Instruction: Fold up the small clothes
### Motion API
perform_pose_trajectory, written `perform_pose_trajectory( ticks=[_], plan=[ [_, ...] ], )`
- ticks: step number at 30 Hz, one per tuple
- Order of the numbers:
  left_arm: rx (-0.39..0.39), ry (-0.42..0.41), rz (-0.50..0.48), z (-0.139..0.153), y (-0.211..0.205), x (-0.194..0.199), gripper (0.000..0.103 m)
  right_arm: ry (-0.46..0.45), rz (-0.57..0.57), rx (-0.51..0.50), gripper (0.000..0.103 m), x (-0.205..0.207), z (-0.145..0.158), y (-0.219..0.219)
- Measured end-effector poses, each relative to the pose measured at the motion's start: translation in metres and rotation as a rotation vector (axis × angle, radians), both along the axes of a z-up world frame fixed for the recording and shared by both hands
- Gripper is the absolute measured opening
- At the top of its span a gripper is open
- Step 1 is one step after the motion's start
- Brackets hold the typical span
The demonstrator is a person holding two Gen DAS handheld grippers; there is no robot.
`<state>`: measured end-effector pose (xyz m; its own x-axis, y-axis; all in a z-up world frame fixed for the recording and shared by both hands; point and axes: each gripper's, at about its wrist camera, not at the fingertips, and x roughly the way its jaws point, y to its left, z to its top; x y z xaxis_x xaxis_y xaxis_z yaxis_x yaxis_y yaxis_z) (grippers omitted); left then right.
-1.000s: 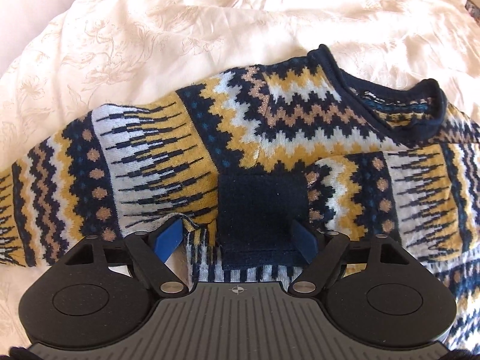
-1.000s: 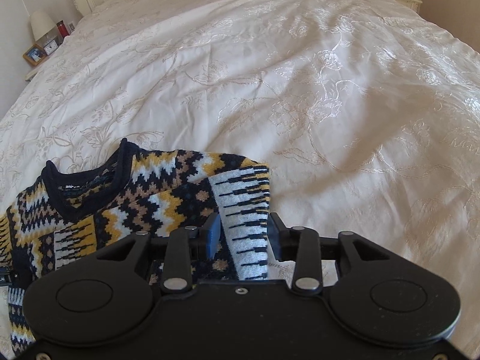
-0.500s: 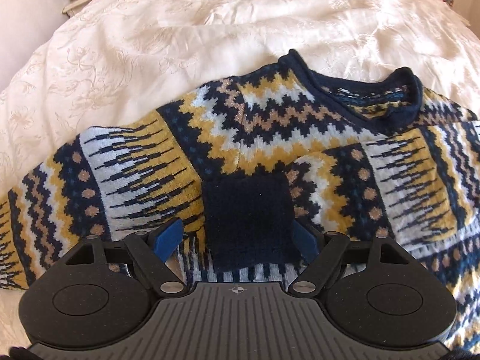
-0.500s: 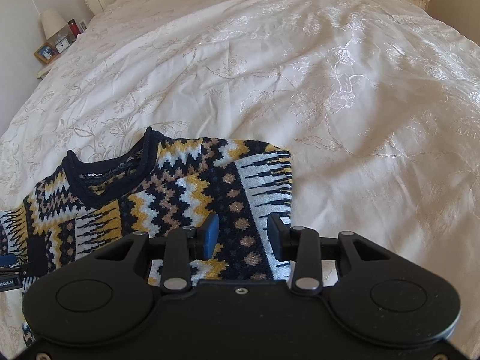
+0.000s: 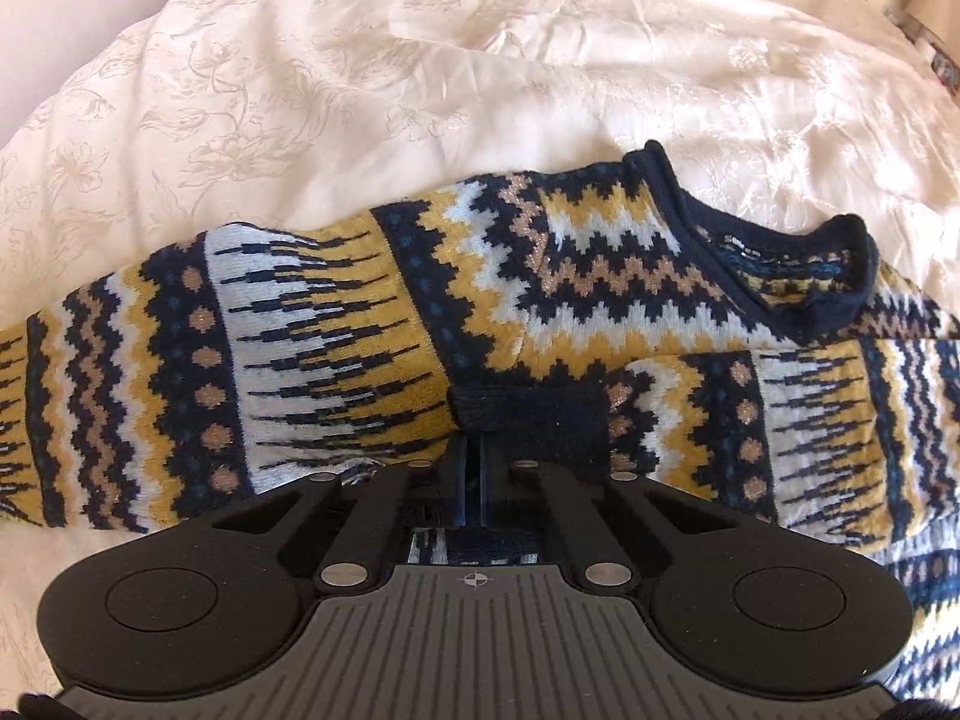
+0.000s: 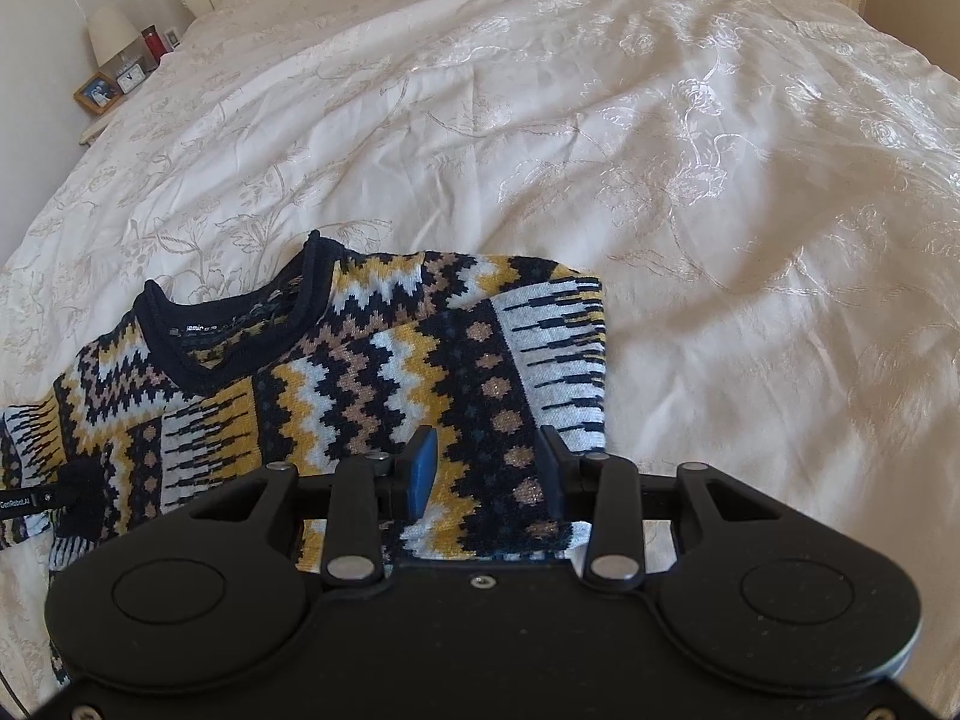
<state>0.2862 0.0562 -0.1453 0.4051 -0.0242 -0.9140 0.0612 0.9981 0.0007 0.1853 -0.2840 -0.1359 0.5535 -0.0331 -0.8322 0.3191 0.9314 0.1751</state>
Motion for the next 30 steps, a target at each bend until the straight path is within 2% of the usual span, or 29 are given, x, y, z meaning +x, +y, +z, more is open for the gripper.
perform_pose_trajectory(
  ticks=[7, 12, 14, 18, 20, 21, 23, 24, 26, 27, 30],
  plan=[
    [-0.043, -0.020, 0.102, 0.025, 0.023, -0.006, 0.003, 0.003, 0.002, 0.001, 0.047, -0.007, 0.002, 0.001],
    [0.012, 0.037, 0.079, 0.004, 0.020, -0.002, 0.004, 0.002, 0.004, 0.002, 0.047, -0.003, -0.001, 0.003],
    [0.044, 0.070, 0.079, -0.008, 0.016, 0.001, 0.007, 0.011, 0.014, 0.010, 0.047, 0.001, -0.007, 0.004],
    [0.094, 0.095, 0.043, -0.022, 0.008, 0.005, 0.009, 0.129, -0.014, -0.023, 0.047, 0.012, -0.038, -0.002],
    [0.108, 0.100, 0.023, -0.023, 0.005, 0.005, 0.012, 0.152, -0.038, -0.030, 0.049, 0.012, -0.042, -0.005],
    [0.103, 0.100, 0.015, -0.022, 0.006, 0.005, 0.014, 0.146, -0.054, -0.024, 0.051, 0.010, -0.039, -0.006],
    [0.071, 0.103, 0.010, -0.021, 0.009, 0.002, 0.026, 0.127, -0.065, -0.027, 0.051, 0.005, -0.031, -0.004],
    [0.051, 0.115, 0.022, -0.020, 0.011, 0.001, 0.029, 0.115, -0.060, -0.035, 0.052, 0.002, -0.026, -0.001],
    [0.022, 0.129, 0.063, -0.018, 0.020, -0.005, 0.039, 0.094, -0.048, -0.046, 0.055, -0.003, -0.017, 0.006],
    [0.003, 0.127, 0.086, -0.016, 0.026, -0.010, 0.039, 0.081, -0.039, -0.050, 0.059, -0.006, -0.011, 0.010],
    [-0.027, 0.084, 0.152, -0.006, 0.044, -0.027, 0.039, 0.046, -0.008, -0.055, 0.062, -0.015, 0.002, 0.026]
  ],
)
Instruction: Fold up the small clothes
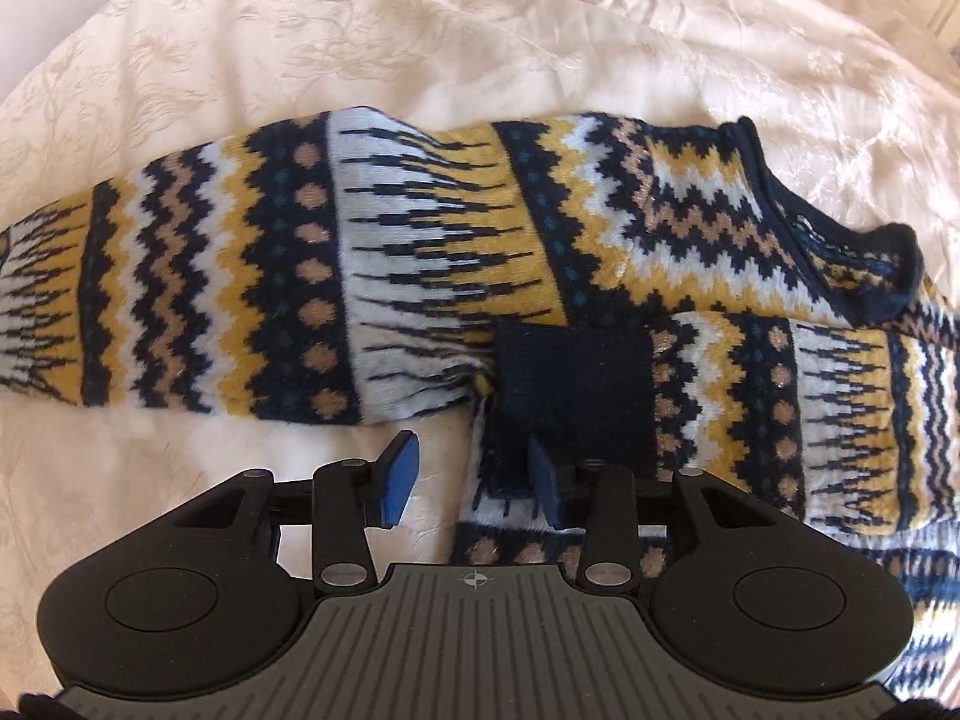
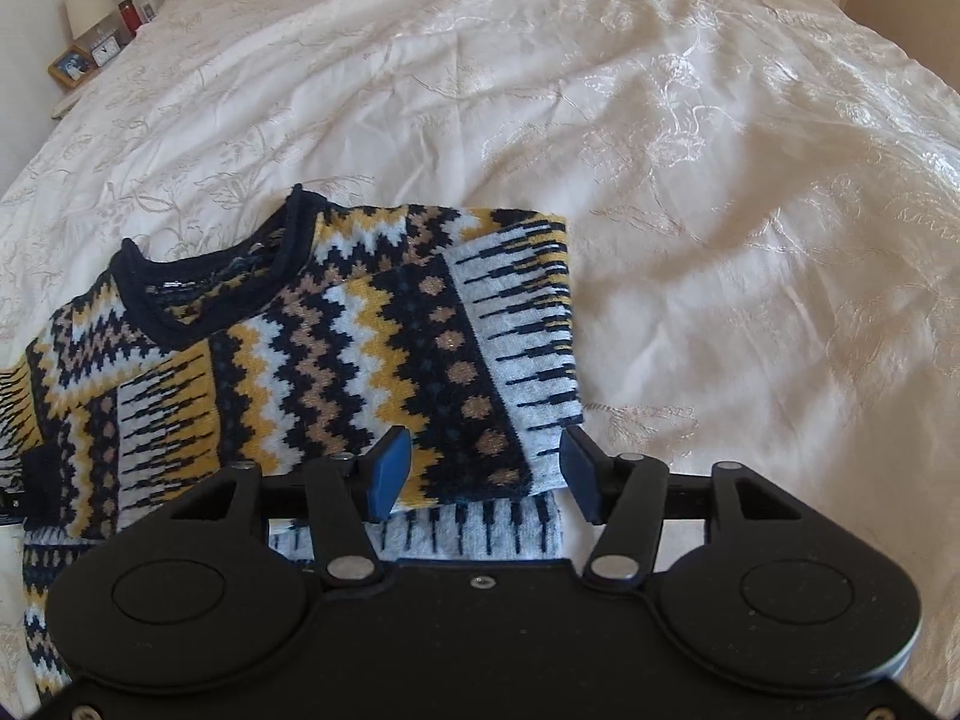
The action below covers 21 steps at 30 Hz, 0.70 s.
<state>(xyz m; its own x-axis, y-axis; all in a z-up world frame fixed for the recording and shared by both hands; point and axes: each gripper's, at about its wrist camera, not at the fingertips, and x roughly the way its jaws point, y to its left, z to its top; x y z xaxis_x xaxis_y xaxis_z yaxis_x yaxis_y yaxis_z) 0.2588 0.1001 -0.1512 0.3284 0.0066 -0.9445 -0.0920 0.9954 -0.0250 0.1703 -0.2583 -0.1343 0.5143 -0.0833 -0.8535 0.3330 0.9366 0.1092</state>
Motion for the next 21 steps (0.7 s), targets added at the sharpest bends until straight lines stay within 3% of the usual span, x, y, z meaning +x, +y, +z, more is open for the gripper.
perform_pose_trajectory(
  ticks=[4, 8, 14, 21],
  plan=[
    [0.052, -0.069, 0.064, 0.016, 0.028, -0.029, 0.039, -0.021, 0.057, 0.013, 0.069, -0.009, 0.009, 0.024],
    [0.111, -0.137, 0.122, 0.031, 0.067, -0.045, 0.040, -0.030, 0.120, -0.001, 0.070, -0.014, 0.015, 0.052],
    [0.118, -0.155, 0.244, 0.040, 0.139, -0.048, 0.040, -0.048, 0.155, 0.014, 0.073, -0.016, 0.018, 0.086],
    [0.289, -0.187, 0.303, 0.048, 0.197, -0.043, 0.040, -0.051, 0.145, 0.031, 0.077, -0.015, 0.020, 0.120]
  ],
)
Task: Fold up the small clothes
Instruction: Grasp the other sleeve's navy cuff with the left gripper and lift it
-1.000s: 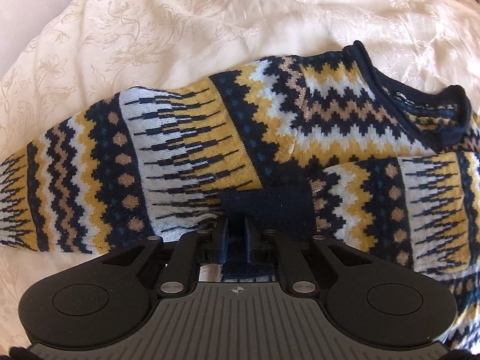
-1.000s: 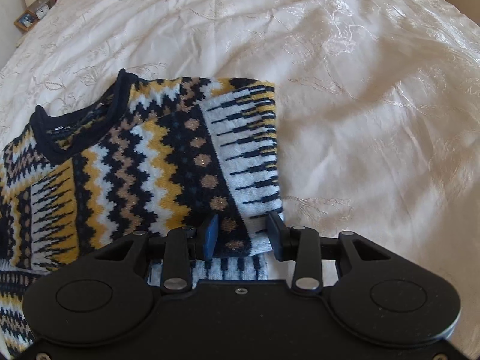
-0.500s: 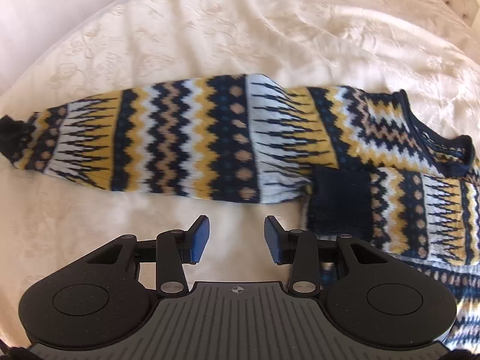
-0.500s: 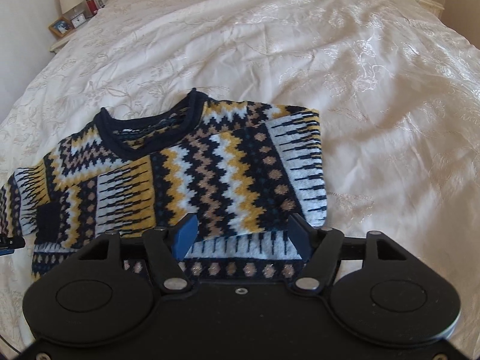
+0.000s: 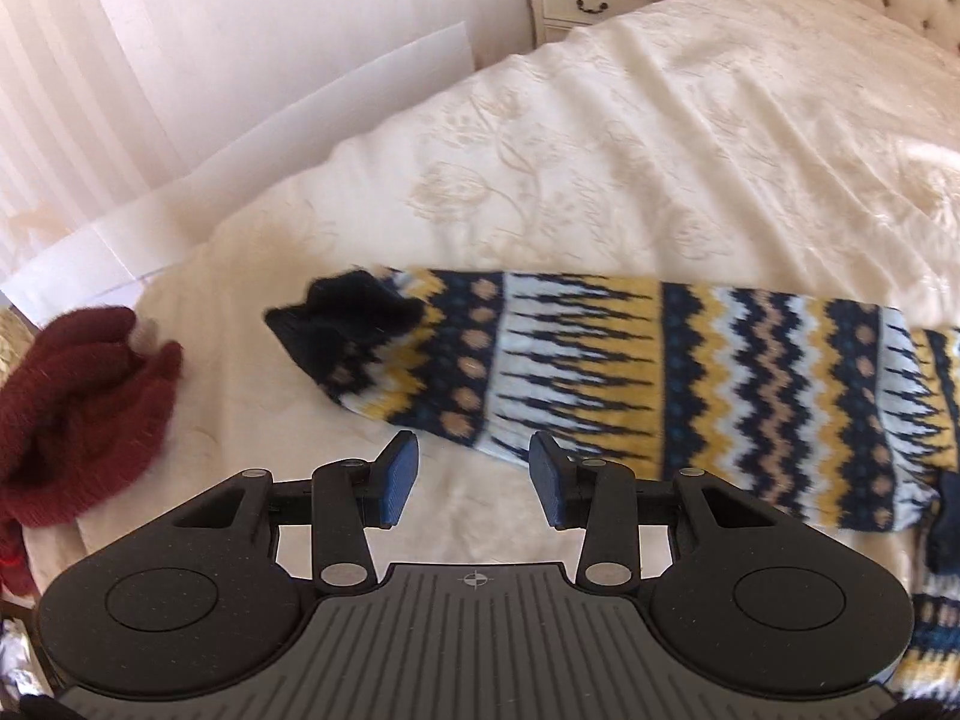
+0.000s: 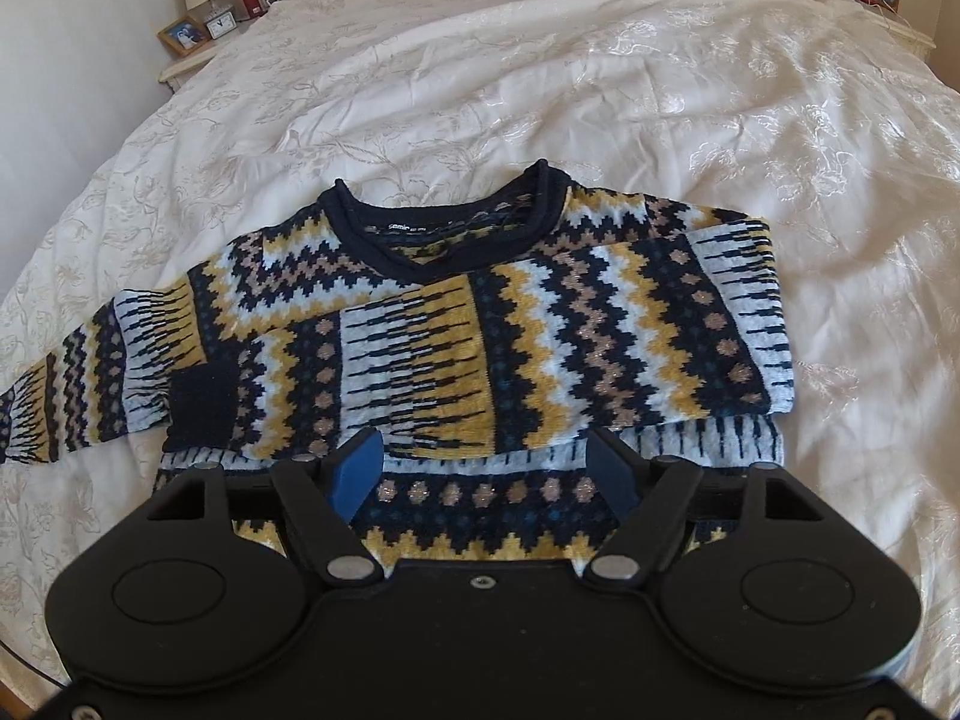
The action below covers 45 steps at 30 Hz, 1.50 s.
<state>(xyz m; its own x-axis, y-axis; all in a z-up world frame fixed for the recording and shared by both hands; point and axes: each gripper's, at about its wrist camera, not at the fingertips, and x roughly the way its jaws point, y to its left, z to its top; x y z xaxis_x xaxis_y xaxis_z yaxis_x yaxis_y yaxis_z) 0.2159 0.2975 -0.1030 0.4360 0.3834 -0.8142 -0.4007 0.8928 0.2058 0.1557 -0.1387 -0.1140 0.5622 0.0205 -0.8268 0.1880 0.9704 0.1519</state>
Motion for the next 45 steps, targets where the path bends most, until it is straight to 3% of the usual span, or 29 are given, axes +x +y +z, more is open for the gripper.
perform_pose_trajectory(
  ticks=[7, 17, 23, 28, 30, 31, 34, 39, 45],
  plan=[
    [0.112, 0.024, -0.016, -0.003, 0.038, 0.000, 0.040, 0.011, -0.005, 0.027, 0.077, 0.003, 0.002, 0.027],
    [0.086, -0.014, -0.004, -0.011, 0.082, 0.020, 0.040, 0.046, 0.008, 0.033, 0.077, 0.011, 0.000, 0.056],
    [-0.033, -0.066, 0.058, -0.011, 0.105, 0.024, 0.040, 0.055, 0.022, 0.017, 0.077, 0.016, -0.001, 0.066],
    [-0.014, -0.057, 0.002, -0.016, 0.101, 0.024, 0.040, 0.063, 0.014, 0.024, 0.077, 0.019, -0.002, 0.070],
    [-0.038, -0.072, -0.011, -0.015, 0.101, 0.023, 0.034, 0.068, 0.018, 0.023, 0.077, 0.020, -0.003, 0.072],
    [-0.064, -0.079, -0.012, -0.015, 0.102, 0.022, 0.021, 0.071, 0.021, 0.022, 0.077, 0.020, -0.004, 0.072],
    [-0.161, -0.115, 0.019, -0.010, 0.105, 0.019, 0.007, 0.078, 0.031, 0.021, 0.077, 0.021, -0.005, 0.075],
    [-0.263, -0.175, 0.102, 0.010, 0.102, 0.018, 0.006, 0.087, 0.039, 0.018, 0.077, 0.023, -0.009, 0.073],
    [-0.313, -0.266, 0.035, 0.059, 0.066, 0.019, 0.006, 0.140, 0.035, 0.017, 0.077, 0.022, -0.024, 0.059]
  ],
)
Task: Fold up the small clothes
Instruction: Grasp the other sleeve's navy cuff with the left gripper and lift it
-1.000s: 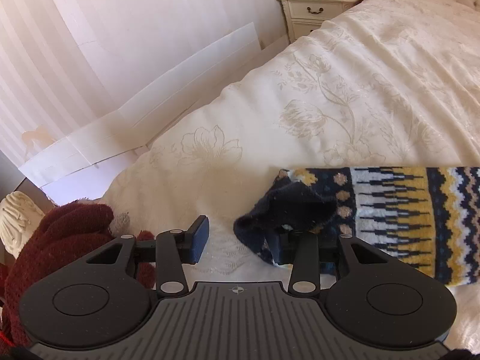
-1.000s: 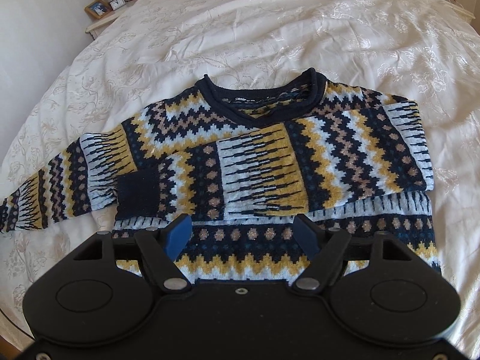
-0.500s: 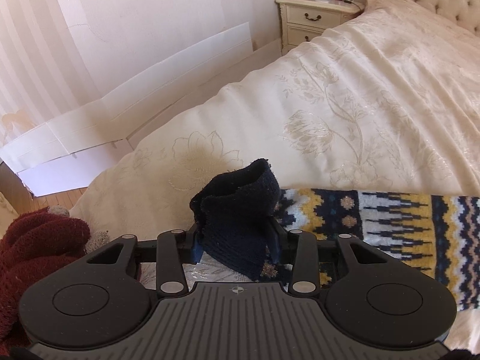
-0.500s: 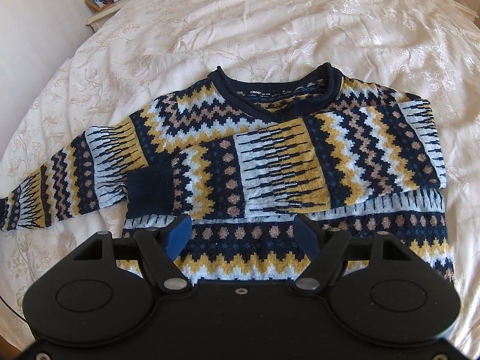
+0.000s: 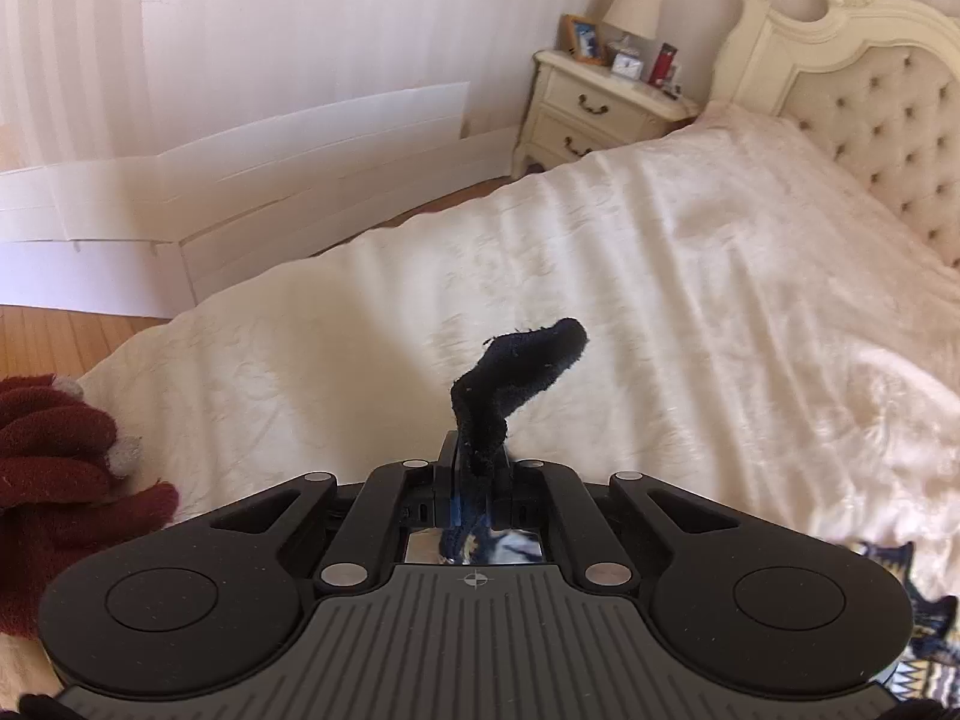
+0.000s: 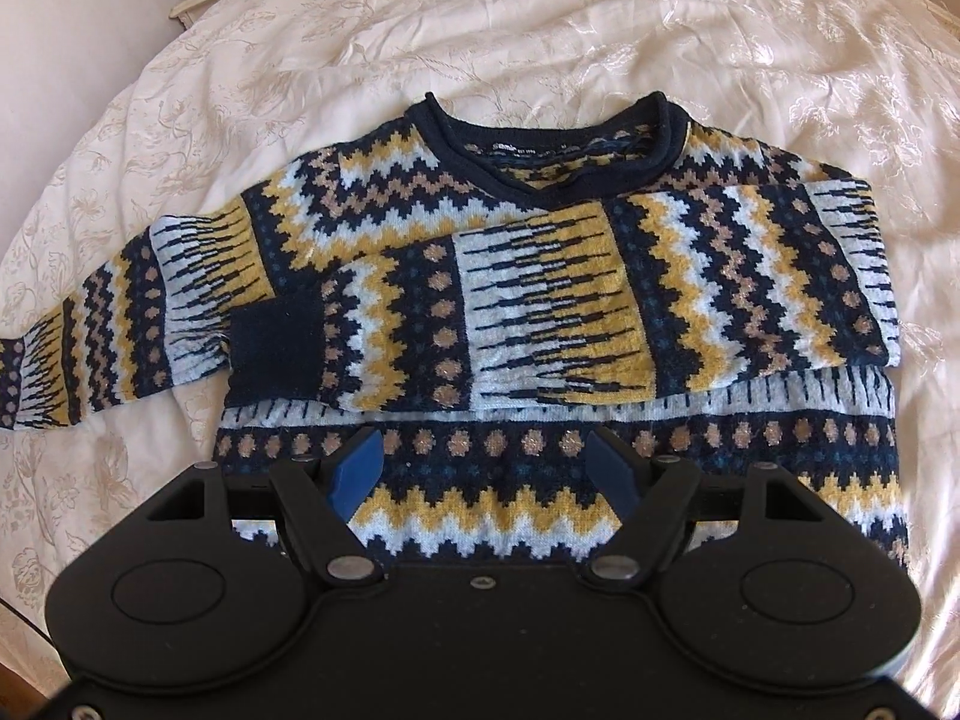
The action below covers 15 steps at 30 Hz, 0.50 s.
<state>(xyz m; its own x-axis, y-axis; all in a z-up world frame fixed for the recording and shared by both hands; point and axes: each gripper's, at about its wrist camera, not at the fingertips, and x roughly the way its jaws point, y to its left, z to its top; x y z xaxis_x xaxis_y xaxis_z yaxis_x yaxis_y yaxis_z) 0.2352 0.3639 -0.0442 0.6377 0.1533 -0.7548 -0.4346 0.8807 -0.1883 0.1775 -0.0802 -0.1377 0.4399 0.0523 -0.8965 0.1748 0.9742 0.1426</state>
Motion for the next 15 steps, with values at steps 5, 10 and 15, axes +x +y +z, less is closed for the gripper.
perform_pose_trajectory(
  ticks=[5, 10, 15],
  plan=[
    [-0.016, -0.109, -0.069, 0.050, -0.049, -0.001, 0.006, 0.002, -0.005, 0.037, 0.077, -0.010, -0.004, -0.021],
    [-0.045, -0.180, -0.147, 0.094, -0.117, -0.001, 0.006, -0.018, 0.003, 0.073, 0.077, -0.022, -0.001, -0.050],
    [-0.089, -0.231, -0.289, 0.112, -0.208, 0.001, 0.006, -0.053, -0.015, 0.111, 0.077, -0.035, 0.007, -0.090]
  ],
)
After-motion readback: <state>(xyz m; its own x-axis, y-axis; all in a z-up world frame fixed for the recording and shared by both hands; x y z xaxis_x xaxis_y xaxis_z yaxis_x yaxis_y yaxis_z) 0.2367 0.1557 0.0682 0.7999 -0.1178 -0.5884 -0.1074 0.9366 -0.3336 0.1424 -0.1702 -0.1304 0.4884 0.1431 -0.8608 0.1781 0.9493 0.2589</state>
